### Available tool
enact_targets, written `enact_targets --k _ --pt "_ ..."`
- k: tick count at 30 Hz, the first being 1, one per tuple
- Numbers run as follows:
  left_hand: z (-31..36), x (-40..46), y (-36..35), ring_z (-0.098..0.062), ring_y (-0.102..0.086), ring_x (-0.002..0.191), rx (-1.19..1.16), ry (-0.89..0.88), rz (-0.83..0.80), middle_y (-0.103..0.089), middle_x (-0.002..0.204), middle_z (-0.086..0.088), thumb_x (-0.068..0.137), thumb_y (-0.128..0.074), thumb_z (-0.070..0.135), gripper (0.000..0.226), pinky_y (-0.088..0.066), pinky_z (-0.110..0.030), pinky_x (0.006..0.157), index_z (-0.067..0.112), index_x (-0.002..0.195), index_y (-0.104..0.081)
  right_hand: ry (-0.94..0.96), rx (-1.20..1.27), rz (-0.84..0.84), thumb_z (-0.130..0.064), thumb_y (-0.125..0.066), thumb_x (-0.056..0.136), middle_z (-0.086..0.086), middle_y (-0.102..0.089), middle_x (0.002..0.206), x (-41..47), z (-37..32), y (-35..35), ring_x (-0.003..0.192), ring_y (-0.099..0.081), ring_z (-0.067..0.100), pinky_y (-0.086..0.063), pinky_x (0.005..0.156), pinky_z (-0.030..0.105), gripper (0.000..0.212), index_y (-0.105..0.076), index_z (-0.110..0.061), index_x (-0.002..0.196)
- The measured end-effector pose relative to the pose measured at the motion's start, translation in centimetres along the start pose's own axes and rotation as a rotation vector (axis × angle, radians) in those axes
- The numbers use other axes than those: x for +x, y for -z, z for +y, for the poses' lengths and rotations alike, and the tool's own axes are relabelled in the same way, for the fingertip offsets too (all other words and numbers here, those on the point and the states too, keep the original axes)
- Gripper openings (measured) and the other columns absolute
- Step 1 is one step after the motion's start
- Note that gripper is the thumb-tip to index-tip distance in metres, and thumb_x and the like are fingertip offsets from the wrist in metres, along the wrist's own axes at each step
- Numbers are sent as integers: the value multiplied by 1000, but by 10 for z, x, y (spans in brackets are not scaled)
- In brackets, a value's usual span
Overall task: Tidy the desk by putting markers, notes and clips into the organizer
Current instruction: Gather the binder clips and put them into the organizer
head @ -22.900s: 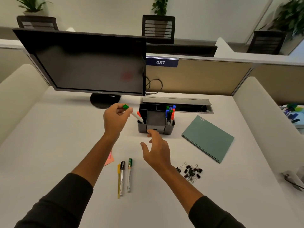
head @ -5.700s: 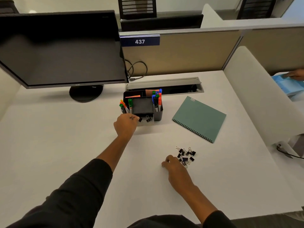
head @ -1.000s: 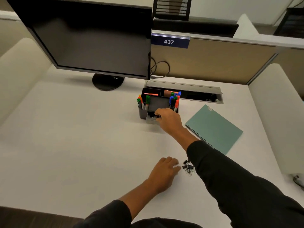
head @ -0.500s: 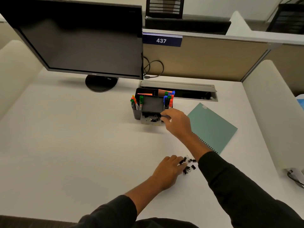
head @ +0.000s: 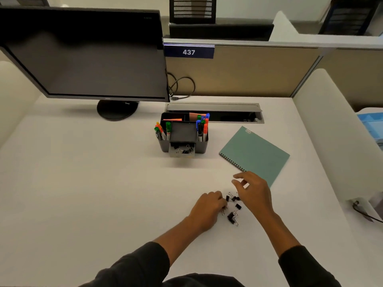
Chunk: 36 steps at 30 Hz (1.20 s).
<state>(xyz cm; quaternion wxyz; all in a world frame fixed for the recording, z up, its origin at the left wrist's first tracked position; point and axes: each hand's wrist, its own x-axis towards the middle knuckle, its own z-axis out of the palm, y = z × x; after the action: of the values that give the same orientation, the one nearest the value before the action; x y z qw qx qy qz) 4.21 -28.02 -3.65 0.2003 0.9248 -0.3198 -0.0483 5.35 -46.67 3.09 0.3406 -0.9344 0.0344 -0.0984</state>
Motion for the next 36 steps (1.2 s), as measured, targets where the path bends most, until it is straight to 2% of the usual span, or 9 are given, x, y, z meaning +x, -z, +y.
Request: enact_targets --k 3,8,15,18,22,27,31,34,36 --pt "-3 0 1 -28 -58 77 -40 6 13 -61 92 -5 90 -71 10 6 -48 -40 61 13 96 -72 -28 -7 -19 -18 -81 87 -17 -72 96 -20 8 -1 75 -66 3 -60 61 32 15 -76 -25 99" --pt "-6 -2 9 -27 -58 79 -42 30 25 -62 98 -5 88 -75 18 7 -48 -40 63 12 91 -73 -41 6 -44 -16 -82 86 -18 -70 91 -44 12 -5 73 -66 3 -59 58 33 14 -75 -26 94" --pt "-12 -5 13 -27 -60 74 -27 28 10 -65 80 -2 83 -79 23 16 -43 -36 60 16 82 -65 -97 3 -126 -20 -84 85 -18 -70 94 -71 10 -13 75 -65 2 -58 64 23 19 -75 -27 100" --pt "-12 -7 21 -27 -60 68 -79 19 86 -64 77 0 85 -75 22 12 -43 -36 58 17 81 -65 -139 -52 -224 -32 -81 86 -20 -67 103 -81 8 -18 83 -63 2 -52 71 16 23 -73 -32 108" --pt "-18 -7 51 -16 -63 82 -295 103 225 -68 90 2 93 -70 19 5 -50 -29 70 15 92 -69 -194 -110 -346 -37 -76 90 -18 -59 116 -89 8 -21 104 -61 5 -54 85 21 29 -68 -34 118" --pt "-64 7 114 -16 -65 85 -319 231 474 -74 94 -5 91 -69 2 13 -48 -20 81 6 100 -77 -164 -127 -374 -19 -73 93 -16 -55 104 -93 17 -27 97 -59 6 -50 81 19 24 -73 -22 116" --pt "-103 17 155 -16 -66 87 -223 292 497 -74 96 -5 94 -68 2 15 -45 -8 80 8 103 -78 -147 -131 -371 -14 -74 92 -13 -54 104 -93 19 -30 92 -57 6 -42 81 13 24 -74 -17 116" --pt "-121 25 166 -21 -69 94 -144 341 483 -76 100 -4 95 -68 7 15 -55 -28 82 13 103 -79 -136 -131 -378 -13 -75 91 -11 -55 104 -94 18 -30 92 -58 7 -42 80 11 24 -75 -16 115" --pt "-125 29 169 -22 -70 96 -61 392 452 -77 103 0 95 -69 14 14 -51 -30 75 19 103 -80 -149 -124 -380 -12 -76 90 -11 -55 102 -94 16 -28 89 -59 7 -40 76 5 23 -76 -17 112"
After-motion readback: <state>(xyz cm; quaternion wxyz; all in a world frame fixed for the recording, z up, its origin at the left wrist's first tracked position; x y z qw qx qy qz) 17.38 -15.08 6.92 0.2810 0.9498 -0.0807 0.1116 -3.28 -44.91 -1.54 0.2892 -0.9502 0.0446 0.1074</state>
